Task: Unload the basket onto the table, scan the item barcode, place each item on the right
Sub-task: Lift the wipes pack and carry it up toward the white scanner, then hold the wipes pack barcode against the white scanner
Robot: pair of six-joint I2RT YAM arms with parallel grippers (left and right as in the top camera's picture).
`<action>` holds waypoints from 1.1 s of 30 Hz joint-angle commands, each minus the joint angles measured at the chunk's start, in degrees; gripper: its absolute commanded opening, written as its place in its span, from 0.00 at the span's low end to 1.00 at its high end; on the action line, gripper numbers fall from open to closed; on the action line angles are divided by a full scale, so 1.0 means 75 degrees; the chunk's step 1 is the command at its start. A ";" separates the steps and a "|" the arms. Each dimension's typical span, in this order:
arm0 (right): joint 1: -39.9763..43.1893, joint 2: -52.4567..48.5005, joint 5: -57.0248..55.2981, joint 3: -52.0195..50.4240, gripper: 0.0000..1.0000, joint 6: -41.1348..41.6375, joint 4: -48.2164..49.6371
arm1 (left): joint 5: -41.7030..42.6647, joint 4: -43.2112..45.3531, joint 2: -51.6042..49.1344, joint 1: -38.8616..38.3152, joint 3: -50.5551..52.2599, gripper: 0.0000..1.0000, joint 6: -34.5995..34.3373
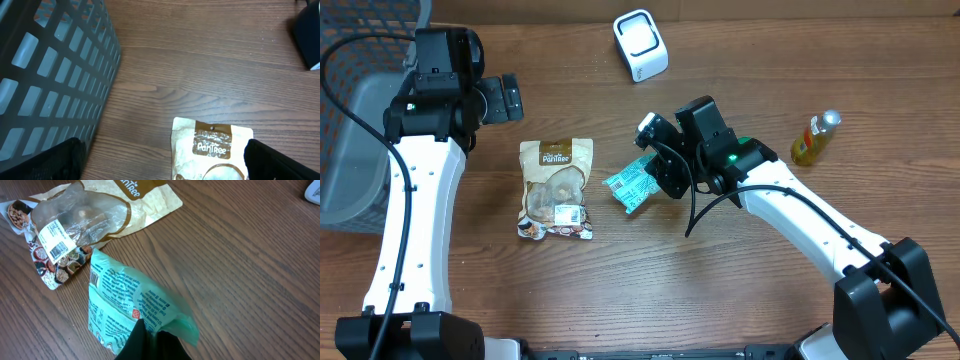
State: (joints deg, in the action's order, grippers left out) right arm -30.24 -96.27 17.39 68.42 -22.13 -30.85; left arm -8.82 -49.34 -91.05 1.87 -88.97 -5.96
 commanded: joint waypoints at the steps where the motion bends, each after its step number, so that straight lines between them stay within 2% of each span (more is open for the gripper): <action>1: 0.0003 0.0277 0.0087 -0.0015 0.03 -0.0099 0.0175 | -0.0023 0.0009 -0.0023 -0.0052 -0.0052 0.99 0.0055; 5: 0.0015 0.0283 -0.0125 0.0396 0.03 -0.0117 0.0431 | -0.0023 0.0009 -0.0023 -0.0052 -0.0052 0.99 0.0055; 8: 0.0015 0.0286 -0.0871 0.1183 0.03 -0.0169 0.0259 | -0.0023 0.0009 -0.0023 -0.0052 -0.0052 1.00 0.0055; 14: 0.0012 0.0283 -0.2634 0.2232 0.03 -0.1600 0.0662 | -0.0023 0.0009 -0.0023 -0.0052 -0.0052 0.99 0.0055; 19: 0.0015 0.0137 -0.3835 0.2247 0.04 -0.2792 0.1993 | -0.0023 0.0009 -0.0026 -0.0052 -0.0052 1.00 0.0055; 23: 0.0015 -0.0344 -0.4674 0.2247 0.03 -0.3716 0.3587 | -0.0023 0.0009 -0.0023 -0.0052 -0.0052 0.99 0.0055; 33: 0.0050 -0.2299 -0.5249 0.2247 0.04 -0.5622 0.7455 | -0.0023 0.0009 -0.0023 -0.0052 -0.0052 0.99 0.0055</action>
State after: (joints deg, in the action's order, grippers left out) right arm -30.24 -109.67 -19.16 84.42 -57.93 21.08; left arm -8.80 -49.39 -91.05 1.87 -88.97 -5.96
